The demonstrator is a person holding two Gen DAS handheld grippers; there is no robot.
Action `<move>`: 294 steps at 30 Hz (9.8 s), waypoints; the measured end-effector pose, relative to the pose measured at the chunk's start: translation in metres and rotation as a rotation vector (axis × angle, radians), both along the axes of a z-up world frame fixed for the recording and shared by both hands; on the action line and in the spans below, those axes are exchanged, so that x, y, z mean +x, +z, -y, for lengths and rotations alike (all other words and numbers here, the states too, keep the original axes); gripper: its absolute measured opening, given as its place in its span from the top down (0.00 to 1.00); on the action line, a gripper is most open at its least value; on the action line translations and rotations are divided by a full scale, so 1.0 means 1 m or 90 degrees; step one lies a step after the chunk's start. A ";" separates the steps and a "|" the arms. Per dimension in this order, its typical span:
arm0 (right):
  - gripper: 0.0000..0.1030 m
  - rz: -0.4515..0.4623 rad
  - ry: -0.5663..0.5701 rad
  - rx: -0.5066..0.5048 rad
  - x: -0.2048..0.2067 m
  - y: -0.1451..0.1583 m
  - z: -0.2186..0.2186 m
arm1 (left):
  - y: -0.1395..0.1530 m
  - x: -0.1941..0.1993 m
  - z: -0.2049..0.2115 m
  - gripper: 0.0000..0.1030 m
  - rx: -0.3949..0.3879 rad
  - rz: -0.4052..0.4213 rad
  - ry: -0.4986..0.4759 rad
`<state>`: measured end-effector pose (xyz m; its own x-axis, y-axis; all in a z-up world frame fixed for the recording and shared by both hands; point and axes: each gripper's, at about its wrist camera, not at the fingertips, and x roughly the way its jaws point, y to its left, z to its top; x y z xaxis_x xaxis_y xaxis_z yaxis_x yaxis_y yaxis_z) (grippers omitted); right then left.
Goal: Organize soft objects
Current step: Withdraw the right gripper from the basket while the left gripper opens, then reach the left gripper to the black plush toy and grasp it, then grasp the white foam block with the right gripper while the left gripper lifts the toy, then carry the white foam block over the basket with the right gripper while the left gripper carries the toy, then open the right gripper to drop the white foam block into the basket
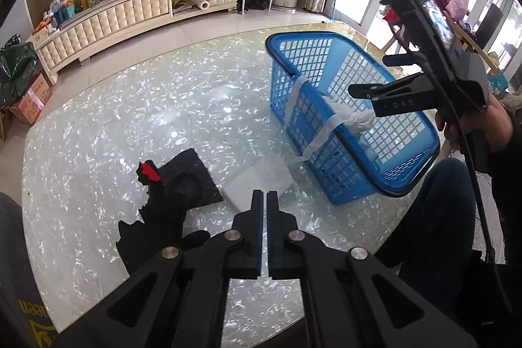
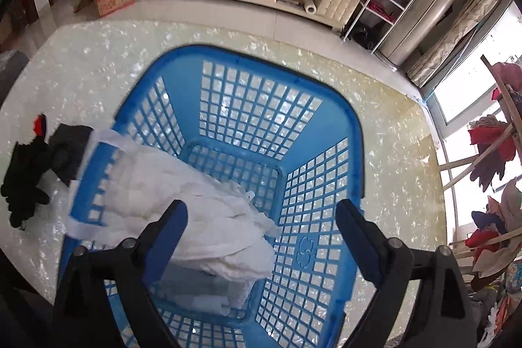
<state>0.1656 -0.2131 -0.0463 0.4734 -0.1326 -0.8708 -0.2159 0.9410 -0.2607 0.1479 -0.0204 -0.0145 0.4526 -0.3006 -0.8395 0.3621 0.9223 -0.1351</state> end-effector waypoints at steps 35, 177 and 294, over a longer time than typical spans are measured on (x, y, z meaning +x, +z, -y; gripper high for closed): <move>0.01 0.101 -0.085 0.125 -0.088 0.020 0.059 | -0.016 0.046 0.144 0.56 0.050 0.019 -0.139; 0.25 -0.377 0.739 -0.365 -0.034 -0.147 -0.221 | -0.131 0.048 -0.099 0.59 -0.077 -0.175 -0.011; 0.01 0.019 0.090 0.031 -0.081 -0.019 0.006 | 0.023 0.032 0.079 0.59 0.091 0.029 -0.109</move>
<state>0.0843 -0.2188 -0.0653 0.5100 -0.0200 -0.8600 -0.3404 0.9134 -0.2231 0.1800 -0.0993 0.0082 0.4440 -0.2563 -0.8586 0.5180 0.8553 0.0125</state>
